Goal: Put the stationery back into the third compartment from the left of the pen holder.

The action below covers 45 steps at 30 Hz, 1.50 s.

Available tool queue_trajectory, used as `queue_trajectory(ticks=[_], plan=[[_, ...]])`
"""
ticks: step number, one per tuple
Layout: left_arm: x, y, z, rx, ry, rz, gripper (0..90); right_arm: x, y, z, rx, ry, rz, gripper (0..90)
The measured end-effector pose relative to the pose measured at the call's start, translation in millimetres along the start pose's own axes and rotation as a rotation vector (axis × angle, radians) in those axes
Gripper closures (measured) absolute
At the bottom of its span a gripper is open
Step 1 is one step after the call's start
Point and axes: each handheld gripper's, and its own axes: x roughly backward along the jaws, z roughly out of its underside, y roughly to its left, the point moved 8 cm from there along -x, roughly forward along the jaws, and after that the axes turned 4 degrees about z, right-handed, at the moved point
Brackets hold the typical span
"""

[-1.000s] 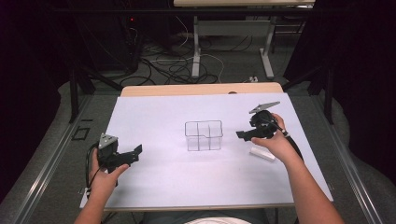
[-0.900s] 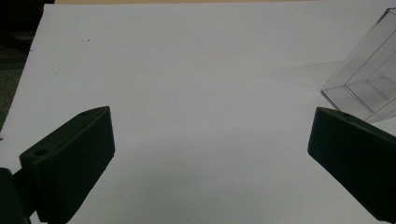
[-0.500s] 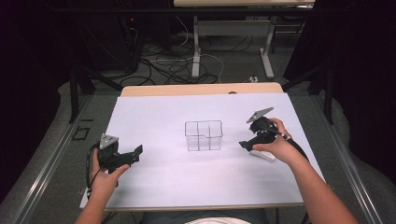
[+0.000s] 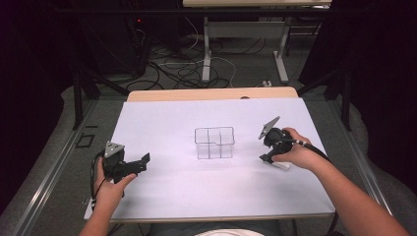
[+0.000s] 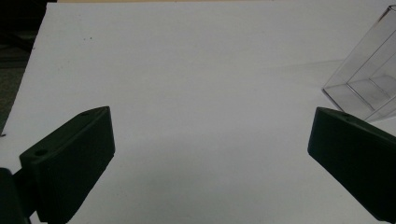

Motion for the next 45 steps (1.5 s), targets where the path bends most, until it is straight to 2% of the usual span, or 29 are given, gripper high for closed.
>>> queue_trajectory(ticks=[7, 12, 13, 14, 15, 16, 17, 18, 19, 20, 21, 22, 24, 25, 26, 27, 28, 29, 30, 31, 32, 35, 36, 37, 40, 41, 42, 43, 45], plan=[[-1.7, 0.6, 1.2, 0.002, 0.009, 0.002, 0.7, -3.3, 0.0, 9.2, 0.003, 0.033, -0.030, 43.3], [-1.5, 0.5, 1.9, 0.006, 0.014, 0.002, 0.7, -3.9, -3.3, 18.2, 0.007, 0.066, -0.020, 42.8], [-1.6, 0.5, 1.9, 0.007, 0.013, 0.002, 0.7, -5.1, -4.0, 21.6, -0.009, 0.066, -0.006, 43.6], [-1.4, 0.4, 1.9, 0.007, 0.013, 0.002, 0.7, -3.4, -5.3, 24.5, 0.003, 0.091, 0.000, 44.3], [-1.2, 0.2, 1.9, 0.008, 0.013, 0.002, 0.7, -0.8, -4.7, 27.9, 0.011, 0.127, -0.022, 45.3], [-1.1, -0.1, 1.7, 0.008, 0.009, 0.002, 0.7, -4.1, -4.4, 27.7, 0.005, 0.087, -0.021, 47.0], [-1.0, -0.2, 1.6, 0.008, 0.008, 0.002, 0.7, -4.5, -5.4, 29.6, 0.002, 0.087, -0.003, 48.1], [-1.0, -0.1, 1.8, 0.007, 0.009, 0.002, 0.7, -6.1, -4.7, 31.4, -0.004, 0.082, -0.030, 49.7], [-1.0, 0.1, 2.1, 0.007, 0.011, 0.000, 0.8, -2.8, -5.6, 36.3, 0.008, 0.143, -0.048, 50.6], [-0.8, 0.2, 2.6, 0.007, 0.013, -0.001, 0.8, -5.8, -5.5, 37.2, -0.004, 0.121, -0.041, 51.2], [-0.8, 0.2, 2.6, 0.007, 0.013, -0.001, 0.8, -5.8, -5.5, 37.2, -0.004, 0.121, -0.041, 51.2], [-0.5, 0.2, 2.7, 0.006, 0.013, -0.001, 0.8, -2.8, -6.1, 43.2, -0.004, 0.190, -0.053, 53.0], [0.1, 0.2, 2.6, 0.010, 0.011, -0.003, 0.8, -4.8, -6.9, 45.4, 0.000, 0.186, -0.062, 54.1], [0.1, 0.5, 2.7, 0.010, 0.011, -0.004, 0.8, -3.7, -6.9, 47.3, -0.002, 0.210, -0.066, 54.7], [0.1, 0.5, 2.7, 0.010, 0.011, -0.004, 0.8, -8.4, -6.8, 46.5, -0.016, 0.163, -0.049, 55.2], [-0.1, 0.4, 2.8, 0.006, 0.011, -0.003, 0.8, -8.5, -6.8, 48.5, -0.011, 0.182, -0.063, 55.8], [-0.1, 0.4, 2.8, 0.006, 0.011, -0.003, 0.9, -10.7, -6.3, 48.9, -0.024, 0.171, -0.054, 56.2], [-0.1, 0.3, 2.8, 0.002, 0.011, -0.002, 0.9, -11.2, -9.0, 50.6, -0.008, 0.185, -0.020, 56.4], [-0.1, -0.3, 2.9, 0.002, 0.011, 0.000, 0.9, -17.2, -4.8, 48.8, -0.043, 0.122, -0.062, 57.0], [-0.1, -0.3, 2.9, 0.002, 0.011, 0.000, 0.9, -17.2, -4.8, 48.8, -0.043, 0.122, -0.062, 57.0], [0.0, -0.4, 2.8, 0.002, 0.011, 0.000, 0.9, -13.6, -6.4, 53.7, -0.017, 0.195, -0.065, 58.6], [-0.1, -0.3, 2.9, 0.002, 0.011, 0.000, 0.9, -16.1, -5.0, 55.2, -0.024, 0.194, -0.077, 59.6], [-0.1, -0.2, 2.9, 0.002, 0.011, 0.001, 0.9, -19.2, -5.1, 56.1, -0.021, 0.183, -0.071, 60.1], [-0.2, -0.2, 2.9, 0.002, 0.012, 0.000, 0.9, -18.6, -7.1, 57.6, -0.009, 0.207, -0.036, 60.4], [-0.1, -0.3, 2.8, 0.002, 0.011, 0.000, 0.9, -20.5, -5.1, 58.9, 0.001, 0.221, -0.060, 62.3], [-0.1, -0.5, 2.8, 0.002, 0.010, 0.000, 0.9, -22.8, -1.0, 57.8, -0.023, 0.196, -0.082, 63.2], [-0.1, -0.7, 2.8, 0.003, 0.011, 0.001, 0.9, -22.8, -1.0, 57.8, -0.023, 0.196, -0.082, 63.2], [-0.1, -0.8, 2.8, 0.003, 0.011, 0.001, 1.0, -21.4, -4.4, 59.5, 0.008, 0.229, -0.060, 63.8], [-0.5, -1.0, 2.7, 0.002, 0.009, 0.001, 0.9, -21.4, -4.0, 58.6, 0.003, 0.216, -0.063, 67.2]])
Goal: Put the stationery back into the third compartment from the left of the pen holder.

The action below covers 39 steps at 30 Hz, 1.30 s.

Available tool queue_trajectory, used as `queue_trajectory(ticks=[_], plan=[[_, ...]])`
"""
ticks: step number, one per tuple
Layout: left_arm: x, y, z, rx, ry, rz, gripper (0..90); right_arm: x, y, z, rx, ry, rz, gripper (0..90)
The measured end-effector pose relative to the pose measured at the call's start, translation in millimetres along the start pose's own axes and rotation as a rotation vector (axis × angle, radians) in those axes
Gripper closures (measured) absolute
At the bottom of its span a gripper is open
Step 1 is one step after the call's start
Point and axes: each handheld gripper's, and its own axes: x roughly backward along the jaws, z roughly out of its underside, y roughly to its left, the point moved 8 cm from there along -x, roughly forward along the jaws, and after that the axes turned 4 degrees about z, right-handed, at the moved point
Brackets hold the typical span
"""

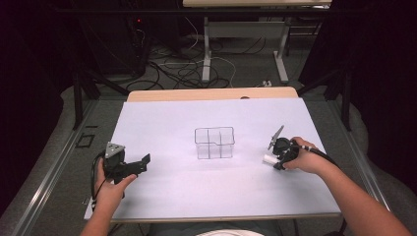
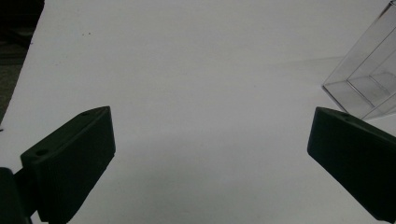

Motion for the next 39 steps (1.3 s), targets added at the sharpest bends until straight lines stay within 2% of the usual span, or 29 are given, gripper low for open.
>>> queue_trajectory(ticks=[1, 2, 4, 10, 12, 13, 15, 18, 22, 23, 25, 27, 28, 29, 31, 32, 34, 35, 37, 38, 39], plan=[[-0.1, -0.1, 0.1, 0.000, 0.001, 0.000, 0.9, 0.0, 0.0, 0.0, 0.000, 0.000, 0.000, 67.2], [-0.2, -0.3, 0.0, 0.000, 0.001, 0.000, 1.0, -0.8, 2.7, -1.3, -0.024, -0.022, -0.017, 69.3], [-0.2, -0.4, -0.1, 0.000, 0.000, 0.001, 1.0, -0.7, 2.5, -1.0, -0.025, -0.020, -0.017, 70.1], [0.1, 0.0, 0.0, 0.002, 0.001, -0.001, 1.0, -1.1, 2.6, -1.1, -0.021, -0.016, -0.017, 70.4], [0.2, 0.0, 0.0, 0.001, 0.001, 0.001, 1.0, -1.6, 0.4, -1.1, -0.002, -0.014, -0.007, 70.5], [0.2, 0.0, 0.0, 0.001, 0.001, 0.001, 1.0, -0.5, 1.8, -0.7, -0.006, -0.002, -0.022, 70.5], [0.1, -0.1, 0.0, 0.001, 0.000, 0.001, 1.0, -0.2, 1.5, -0.6, -0.005, 0.003, -0.018, 70.6], [-0.1, -0.2, 0.0, 0.001, 0.000, 0.000, 1.0, -1.1, 2.0, -1.8, -0.024, -0.021, -0.017, 70.6], [-0.3, -0.1, 0.0, 0.000, 0.001, 0.000, 1.0, -0.3, 2.7, -1.8, -0.025, -0.018, -0.025, 70.7], [-0.4, -0.2, 0.0, 0.000, 0.001, 0.001, 1.0, -1.7, 3.7, -3.4, -0.047, -0.044, -0.020, 70.7], [-0.5, -0.2, 0.1, 0.000, 0.002, 0.001, 1.0, 1.2, 3.8, -3.3, -0.055, -0.024, -0.019, 70.7], [-0.5, -0.3, 0.1, 0.000, 0.002, 0.001, 1.0, 1.5, 5.2, -5.9, -0.072, -0.054, -0.028, 70.8], [-0.5, -0.3, 0.1, 0.000, 0.002, 0.001, 1.0, 3.5, 4.0, -5.5, -0.060, -0.040, -0.026, 70.8], [-0.5, -0.2, 0.2, 0.000, 0.002, 0.000, 1.0, 3.9, 4.6, -9.6, -0.077, -0.085, -0.023, 70.8], [-0.5, -0.2, 0.1, 0.001, 0.001, 0.001, 1.0, 5.2, 4.1, -10.4, -0.080, -0.086, -0.010, 70.8], [-0.5, -0.3, 0.1, 0.000, 0.001, 0.001, 1.0, 6.6, 4.7, -11.7, -0.081, -0.095, -0.023, 70.8], [-0.4, -0.6, 0.2, 0.001, 0.003, 0.001, 1.0, 11.1, 4.8, -16.7, -0.103, -0.128, -0.014, 70.8], [-0.4, -0.7, 0.3, 0.000, 0.004, 0.002, 1.0, 11.1, 4.8, -16.7, -0.103, -0.128, -0.014, 70.8], [-0.4, -0.7, 0.3, 0.000, 0.005, 0.002, 1.0, 15.0, 5.3, -24.2, -0.125, -0.203, -0.026, 70.8], [-0.4, -0.7, 0.3, 0.001, 0.005, 0.002, 1.1, 16.4, 4.7, -26.8, -0.131, -0.226, -0.017, 70.8], [-0.5, -0.6, 0.2, 0.001, 0.004, 0.003, 1.1, 16.4, 4.7, -26.8, -0.131, -0.226, -0.017, 70.8]])
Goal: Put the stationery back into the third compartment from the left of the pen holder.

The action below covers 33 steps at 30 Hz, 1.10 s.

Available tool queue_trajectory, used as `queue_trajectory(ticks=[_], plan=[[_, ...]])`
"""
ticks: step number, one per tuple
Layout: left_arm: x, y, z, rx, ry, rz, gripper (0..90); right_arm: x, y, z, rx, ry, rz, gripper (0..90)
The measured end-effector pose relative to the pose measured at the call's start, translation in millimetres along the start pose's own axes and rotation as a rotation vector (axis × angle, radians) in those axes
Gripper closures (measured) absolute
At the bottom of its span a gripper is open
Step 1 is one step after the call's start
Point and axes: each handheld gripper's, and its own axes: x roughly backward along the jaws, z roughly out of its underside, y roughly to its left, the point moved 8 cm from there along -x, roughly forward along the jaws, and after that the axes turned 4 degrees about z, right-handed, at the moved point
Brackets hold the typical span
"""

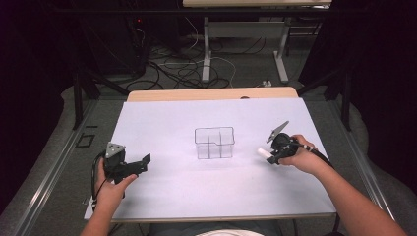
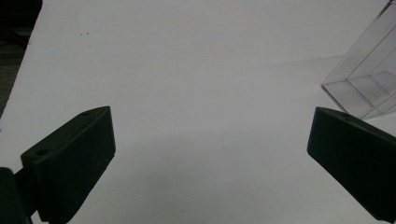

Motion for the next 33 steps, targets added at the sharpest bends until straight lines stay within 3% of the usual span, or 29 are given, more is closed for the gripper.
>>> queue_trajectory(ticks=[5, 6, 10, 12, 14, 18, 19, 25, 33], plan=[[-0.3, 0.0, 0.0, -0.001, 0.000, 0.002, 1.1, 9.1, 3.8, -13.5, -0.044, -0.093, -0.002, 70.8], [-0.2, 0.0, 0.2, 0.000, 0.002, 0.001, 1.0, 13.2, 6.9, -20.2, -0.064, -0.140, -0.015, 70.8], [-0.3, 0.1, 0.3, 0.000, 0.003, 0.001, 1.0, 22.6, 10.8, -27.9, -0.098, -0.192, -0.017, 70.8], [-0.2, 0.0, 0.3, 0.000, 0.002, 0.001, 1.0, 30.8, 13.5, -35.5, -0.124, -0.255, -0.024, 70.8], [-0.2, 0.0, 0.1, 0.001, 0.000, 0.001, 1.1, 34.3, 13.1, -41.4, -0.127, -0.313, -0.015, 70.8], [-0.2, -0.1, 0.4, 0.001, 0.003, 0.001, 1.1, 38.6, 12.7, -47.2, -0.133, -0.360, -0.011, 70.8], [-0.4, -0.1, 0.5, 0.000, 0.003, 0.001, 1.1, 41.2, 13.2, -51.8, -0.144, -0.402, -0.013, 70.8], [-0.8, 0.5, 0.5, 0.003, 0.003, 0.000, 1.2, 48.1, 13.2, -66.1, -0.142, -0.536, 0.018, 70.8], [-1.4, -0.4, 0.1, 0.001, 0.000, 0.003, 1.2, 50.9, 20.2, -84.9, -0.179, -0.649, 0.019, 70.8]])
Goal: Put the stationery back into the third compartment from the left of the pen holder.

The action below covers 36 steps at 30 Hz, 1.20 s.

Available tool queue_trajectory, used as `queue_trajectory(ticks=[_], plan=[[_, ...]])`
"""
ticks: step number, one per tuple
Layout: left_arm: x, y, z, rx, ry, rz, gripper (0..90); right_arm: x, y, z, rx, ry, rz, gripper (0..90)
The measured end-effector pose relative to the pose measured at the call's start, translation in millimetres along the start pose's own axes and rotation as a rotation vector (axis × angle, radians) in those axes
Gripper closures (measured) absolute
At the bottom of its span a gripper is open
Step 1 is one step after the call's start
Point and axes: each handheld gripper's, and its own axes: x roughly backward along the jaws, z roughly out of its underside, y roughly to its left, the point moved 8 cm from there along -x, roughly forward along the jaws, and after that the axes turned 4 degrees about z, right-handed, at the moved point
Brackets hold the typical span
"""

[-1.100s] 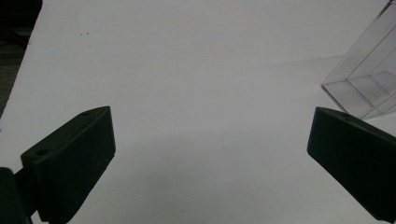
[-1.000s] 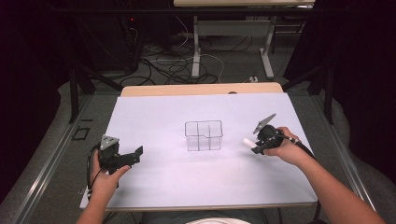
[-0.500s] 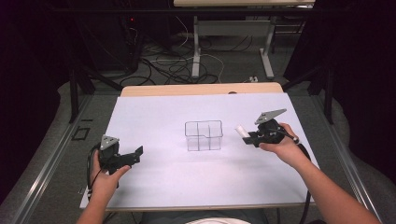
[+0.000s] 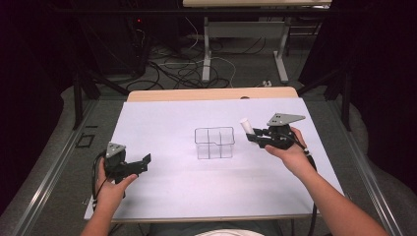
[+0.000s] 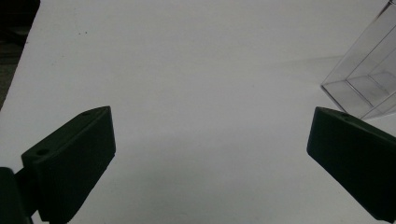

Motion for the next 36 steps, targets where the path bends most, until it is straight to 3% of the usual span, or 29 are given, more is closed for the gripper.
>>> queue_trajectory(ticks=[14, 36], plan=[[0.6, 1.3, -0.1, -0.003, -0.001, -0.001, 1.2, -36.3, 27.6, -16.3, -0.019, -0.105, -0.025, 70.8], [1.0, 1.0, -0.4, -0.004, -0.005, 0.001, 1.2, -58.4, 38.2, -15.4, 0.019, -0.159, 0.019, 70.9]])
